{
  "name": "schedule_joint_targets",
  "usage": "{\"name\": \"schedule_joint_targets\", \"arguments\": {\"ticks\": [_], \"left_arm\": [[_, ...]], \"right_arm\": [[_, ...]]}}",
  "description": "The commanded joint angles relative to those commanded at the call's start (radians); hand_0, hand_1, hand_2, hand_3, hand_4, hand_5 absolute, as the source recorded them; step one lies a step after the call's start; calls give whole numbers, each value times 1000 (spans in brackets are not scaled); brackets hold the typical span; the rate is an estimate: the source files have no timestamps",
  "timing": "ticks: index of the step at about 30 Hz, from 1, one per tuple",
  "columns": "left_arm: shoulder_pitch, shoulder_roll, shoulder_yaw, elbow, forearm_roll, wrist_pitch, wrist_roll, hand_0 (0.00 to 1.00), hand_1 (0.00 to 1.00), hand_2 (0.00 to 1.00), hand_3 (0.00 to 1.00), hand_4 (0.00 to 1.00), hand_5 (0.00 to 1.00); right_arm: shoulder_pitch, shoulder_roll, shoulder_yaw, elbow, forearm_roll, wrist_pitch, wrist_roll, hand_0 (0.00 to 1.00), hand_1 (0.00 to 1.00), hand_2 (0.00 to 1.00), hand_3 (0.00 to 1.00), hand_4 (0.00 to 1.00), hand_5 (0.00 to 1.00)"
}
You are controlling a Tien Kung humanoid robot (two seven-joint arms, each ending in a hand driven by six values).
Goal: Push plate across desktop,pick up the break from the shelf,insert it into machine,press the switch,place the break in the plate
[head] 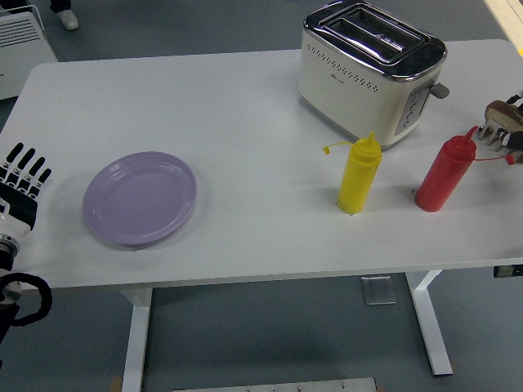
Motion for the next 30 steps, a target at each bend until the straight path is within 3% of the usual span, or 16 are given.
{"name": "schedule_joint_targets", "arguments": {"ticks": [2,3,20,21,30], "left_arm": [[-2,-3,13,1,-2,0,0,845,778,752,709,697,998],[-3,-4,19,2,-3,0,0,844,778,751,707,693,998],[-30,-29,112,14,-21,0,0,839,777,749,703,678,998],[-32,-30,119,13,-22,0,0,838,777,748,701,675,998],[-45,-39,171,7,-33,2,0,838,777,746,700,671,998]], "right_arm": [[1,1,-1,-1,3,-8,1,459,565,573,620,607,117],[1,1,-2,-1,4,-11,1,432,551,556,598,553,84],[8,5,-24,-10,10,-35,-2,419,540,539,576,536,76],[8,5,-25,-10,11,-36,-2,404,528,526,547,489,50],[10,7,-33,-6,13,-52,-7,393,524,518,542,478,43]]}}
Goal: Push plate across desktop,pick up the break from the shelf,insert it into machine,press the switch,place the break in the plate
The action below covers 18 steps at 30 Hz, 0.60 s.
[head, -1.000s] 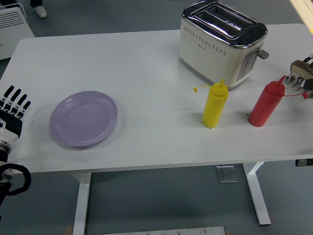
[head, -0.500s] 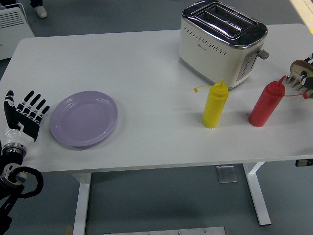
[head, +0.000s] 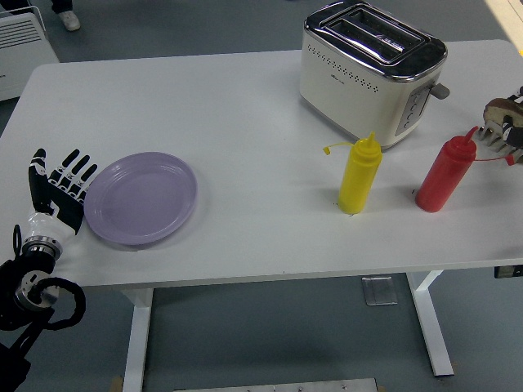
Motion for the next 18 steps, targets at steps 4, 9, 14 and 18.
{"name": "schedule_joint_targets", "arguments": {"ticks": [4,9,14,18], "left_arm": [[-4,-1,13,-5,-3,0,2,837,777,746,700,669,998],[-11,-7,26,-17,-3,1,4,837,777,745,700,666,998],[-24,-15,54,-26,-9,2,4,837,777,745,700,666,998],[-33,-23,79,-30,-15,4,4,836,776,745,700,663,998]], "right_arm": [[1,0,-3,2,5,-11,-2,373,511,510,534,393,2],[2,1,-7,5,15,-27,-5,356,498,514,529,308,2],[2,1,-8,8,19,-42,-6,356,498,514,529,308,2],[3,0,-8,13,22,-55,-5,350,496,513,526,217,2]]}}
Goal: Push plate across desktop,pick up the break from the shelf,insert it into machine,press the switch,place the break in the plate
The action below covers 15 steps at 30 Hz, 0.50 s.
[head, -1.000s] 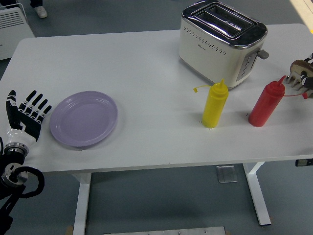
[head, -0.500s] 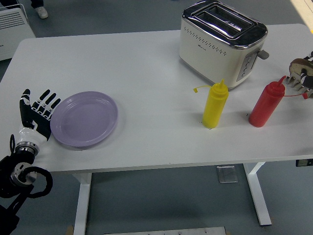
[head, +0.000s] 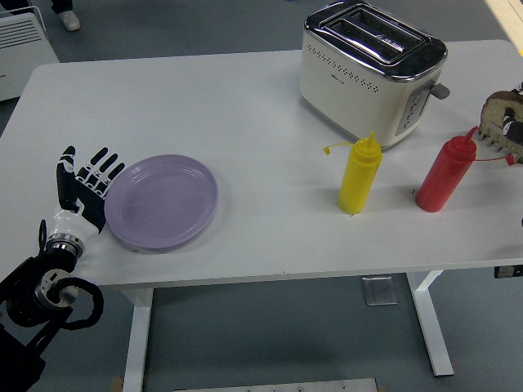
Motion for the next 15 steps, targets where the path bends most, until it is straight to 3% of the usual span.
{"name": "schedule_joint_targets", "arguments": {"ticks": [15], "left_arm": [[-24,-20,57,-21,-18,5,2,835,777,745,700,662,998]], "right_arm": [[3,-5,25,51,-21,-65,-5,349,481,494,505,194,2]]}}
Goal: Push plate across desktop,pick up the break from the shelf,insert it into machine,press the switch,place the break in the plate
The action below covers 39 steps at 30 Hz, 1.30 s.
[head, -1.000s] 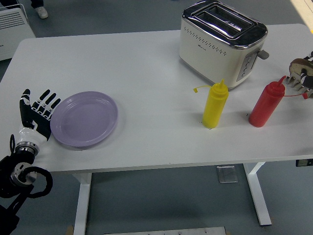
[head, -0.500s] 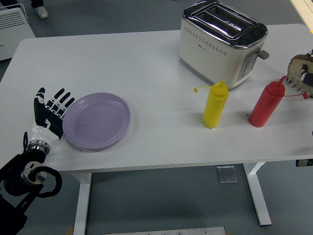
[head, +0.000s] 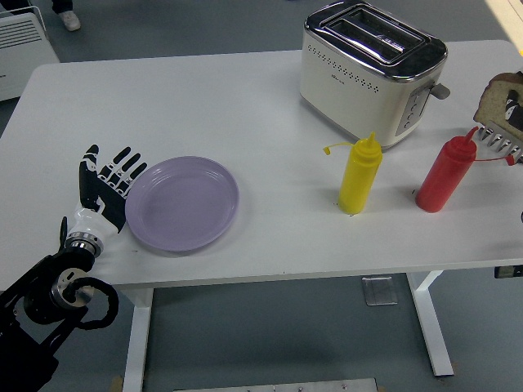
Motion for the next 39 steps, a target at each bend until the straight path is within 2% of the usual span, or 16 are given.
{"name": "schedule_joint_targets", "arguments": {"ticks": [7,19,34,39], "left_arm": [[-9,-6,28,-8,-12,2,2,834,776,744,701,661,998],[-31,-22,69,-8,-23,6,0,835,776,744,701,659,998],[-66,-42,122,-9,-44,7,2,834,776,744,701,655,998],[-79,-48,145,-11,-52,6,3,834,777,744,702,653,998]], "right_arm": [[1,-4,18,34,-17,-12,-6,345,475,490,500,202,2],[34,-26,44,115,-49,-4,-16,337,466,484,494,221,2],[106,-65,40,208,-65,43,-44,319,448,470,486,260,2],[137,-76,25,249,-29,60,-55,313,440,465,483,275,2]]}}
